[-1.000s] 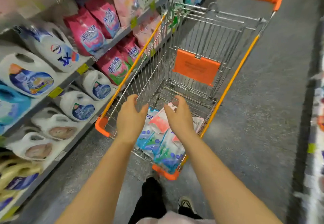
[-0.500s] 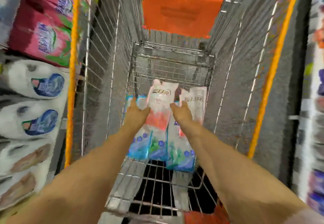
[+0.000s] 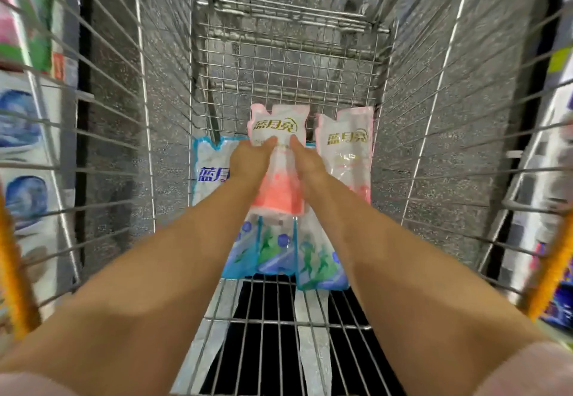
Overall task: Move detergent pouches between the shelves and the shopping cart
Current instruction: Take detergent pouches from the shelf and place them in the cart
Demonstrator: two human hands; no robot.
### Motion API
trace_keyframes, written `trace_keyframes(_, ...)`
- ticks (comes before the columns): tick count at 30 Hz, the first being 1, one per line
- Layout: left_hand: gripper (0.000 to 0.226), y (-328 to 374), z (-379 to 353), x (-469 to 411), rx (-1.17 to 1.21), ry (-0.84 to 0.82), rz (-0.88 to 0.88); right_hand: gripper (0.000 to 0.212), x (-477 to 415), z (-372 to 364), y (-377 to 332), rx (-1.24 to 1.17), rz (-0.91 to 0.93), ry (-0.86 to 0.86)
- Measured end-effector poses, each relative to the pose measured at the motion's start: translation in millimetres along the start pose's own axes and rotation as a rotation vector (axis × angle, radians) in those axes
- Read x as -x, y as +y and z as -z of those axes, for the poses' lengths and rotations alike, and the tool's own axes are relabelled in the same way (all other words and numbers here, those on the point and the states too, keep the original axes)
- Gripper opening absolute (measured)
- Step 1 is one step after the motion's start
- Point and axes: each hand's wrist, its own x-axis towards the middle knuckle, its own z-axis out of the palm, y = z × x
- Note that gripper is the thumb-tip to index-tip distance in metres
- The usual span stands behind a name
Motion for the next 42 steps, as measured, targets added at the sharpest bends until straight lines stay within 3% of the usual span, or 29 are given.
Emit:
trace_keyframes(4, 0.035, 10, -2, 34, 0.01, 0.071, -0.13, 0.046, 36, 0, -1, -0.01, 0.093, 0.025)
trace_keyframes(9, 0.036, 33, 21, 102, 0.112, 0.163, -0.352, 0.031, 100, 6, -10, -0.195, 0.348, 0.028)
trace_keyframes(13, 0.044, 64, 50, 178, 0.252, 0.299, -0.57, 0.059, 165, 8, -33, -0.14, 0.606, 0.069)
trace_keyframes(16, 0.053, 77, 73, 243, 0.354, 0.405, -0.756, 0.063, 234, 19, -48, -0.117, 0.857, 0.041)
trace_keyframes(20, 0.04, 75, 100, 339, 0.468, 0.609, -0.972, 0.071, 332, 39, -46, -0.112, 1.164, -0.052)
trace_keyframes(26, 0.038, 45, 147, 461, 0.533, 0.743, -1.114, 0.082, 449, 47, -19, -0.099, 1.371, -0.327)
trace_keyframes(30, 0.031, 19, 198, 525, 0.479, 0.762, -1.206, 0.034, 518, 36, -1, -0.096, 1.438, -0.509)
trace_keyframes(35, 0.056, -32, 271, 587, 0.486, 0.845, -1.217, 0.029, 603, -2, 34, -0.111, 1.478, -0.766)
trace_keyframes(38, 0.07, -72, 315, 621, 0.487, 0.953, -1.201, 0.05, 650, -37, 64, -0.122, 1.465, -0.95)
trace_keyframes(41, 0.061, -128, 366, 660, 0.469, 1.055, -1.218, 0.02, 704, -83, 106, -0.13, 1.436, -1.155)
trace_keyframes(42, 0.062, -146, 384, 674, 0.46, 1.11, -1.219, 0.02, 723, -100, 122, -0.127, 1.432, -1.201)
